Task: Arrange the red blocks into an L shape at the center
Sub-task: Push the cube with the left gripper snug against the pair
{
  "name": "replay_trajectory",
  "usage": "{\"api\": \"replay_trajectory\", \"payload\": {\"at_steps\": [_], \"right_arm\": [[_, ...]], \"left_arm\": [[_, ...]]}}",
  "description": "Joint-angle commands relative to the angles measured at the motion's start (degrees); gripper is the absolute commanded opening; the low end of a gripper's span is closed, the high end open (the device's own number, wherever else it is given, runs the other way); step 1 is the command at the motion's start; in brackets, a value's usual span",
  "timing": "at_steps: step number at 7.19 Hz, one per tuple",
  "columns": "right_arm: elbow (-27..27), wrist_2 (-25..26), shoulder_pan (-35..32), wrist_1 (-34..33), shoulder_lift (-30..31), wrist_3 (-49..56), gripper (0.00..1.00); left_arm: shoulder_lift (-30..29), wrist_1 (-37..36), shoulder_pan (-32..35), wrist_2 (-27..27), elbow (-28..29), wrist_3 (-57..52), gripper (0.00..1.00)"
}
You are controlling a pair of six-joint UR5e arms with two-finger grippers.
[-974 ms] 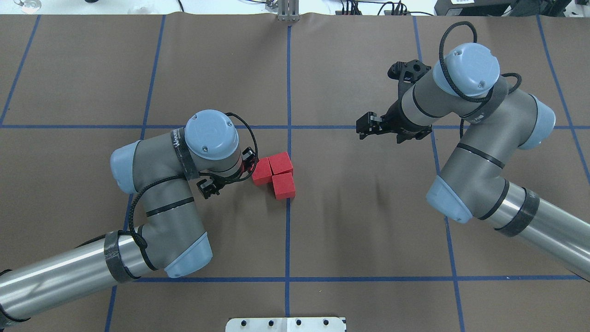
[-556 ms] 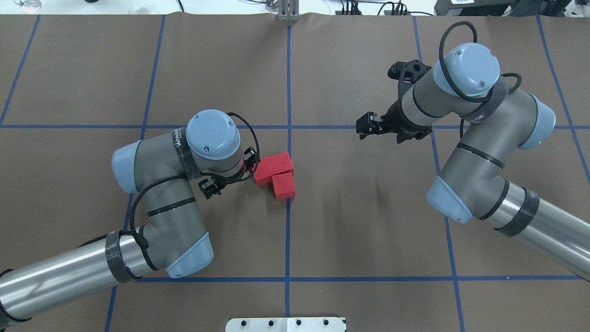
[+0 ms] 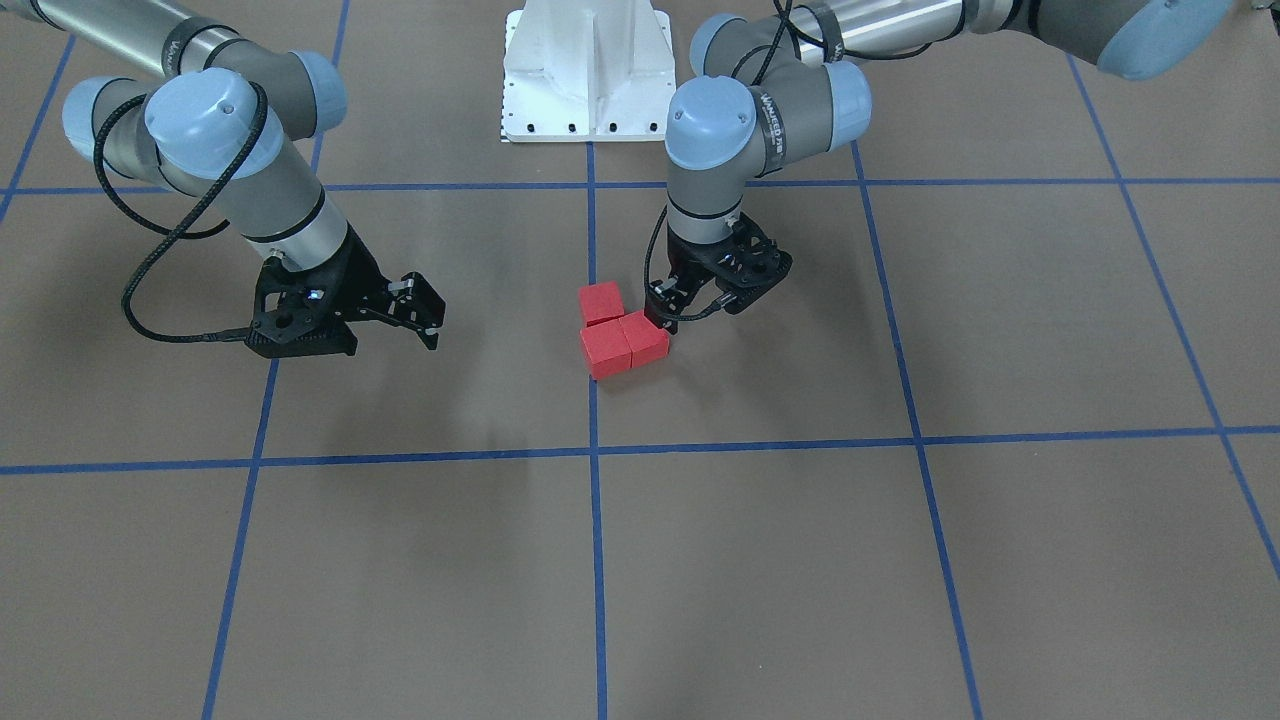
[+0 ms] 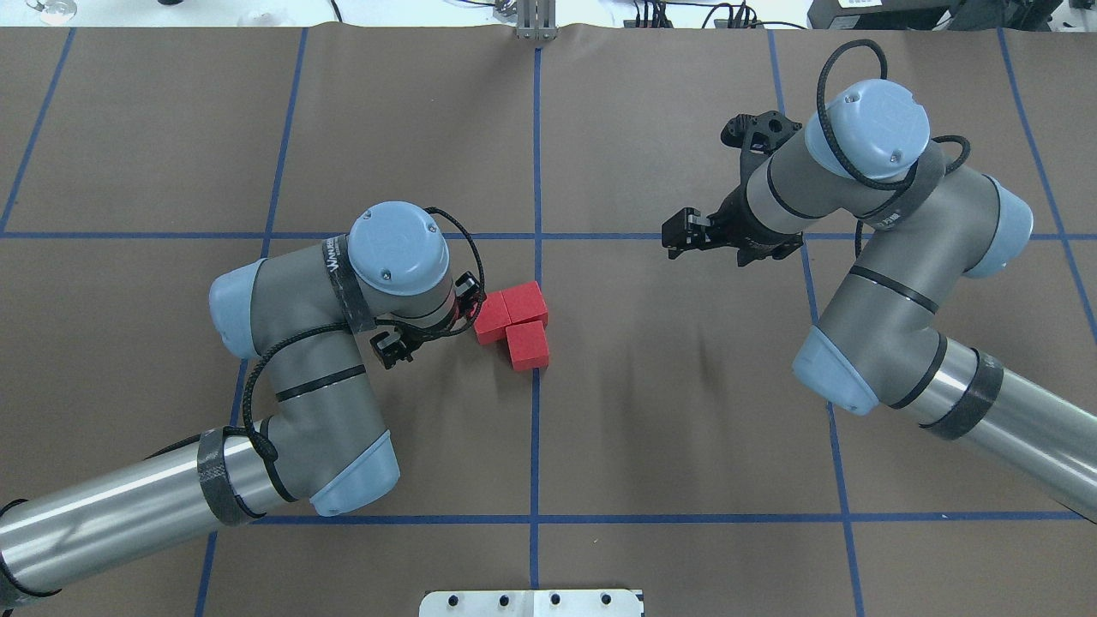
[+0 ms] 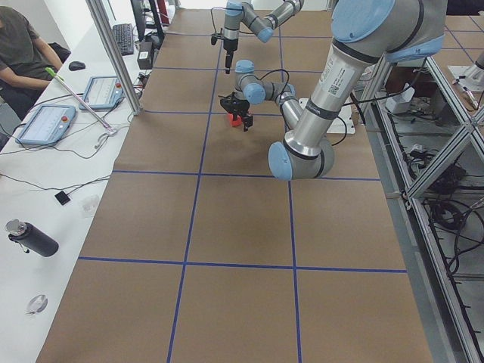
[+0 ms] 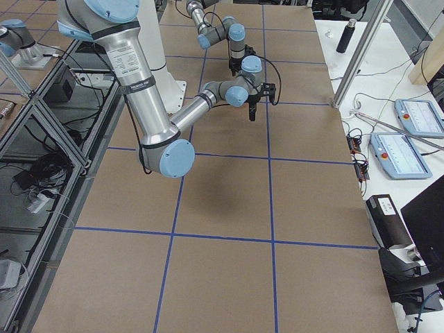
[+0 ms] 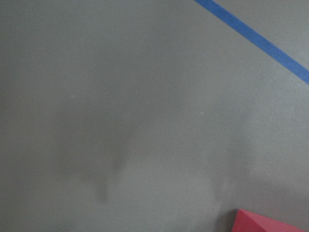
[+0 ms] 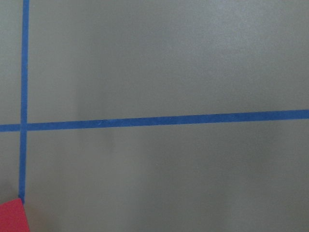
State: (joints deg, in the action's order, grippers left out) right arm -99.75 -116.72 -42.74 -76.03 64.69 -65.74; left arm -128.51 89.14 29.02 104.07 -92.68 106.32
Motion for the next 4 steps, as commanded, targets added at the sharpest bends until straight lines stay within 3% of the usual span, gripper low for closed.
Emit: {"api": "replay_trajectory", "payload": {"at_steps": [1,4], "right_arm": [[0.0,0.1,-0.1,0.0,0.0,0.0,0.99],[0.0,0.0,-0.6,0.0,0.0,0.1,0.99]], "left_arm": [[0.6,-0.1,0.5,0.1,-1.1,-0.8,1.00],[6.6,-0.3,2.0,3.9,-9.1,-2.5,1.00]]}}
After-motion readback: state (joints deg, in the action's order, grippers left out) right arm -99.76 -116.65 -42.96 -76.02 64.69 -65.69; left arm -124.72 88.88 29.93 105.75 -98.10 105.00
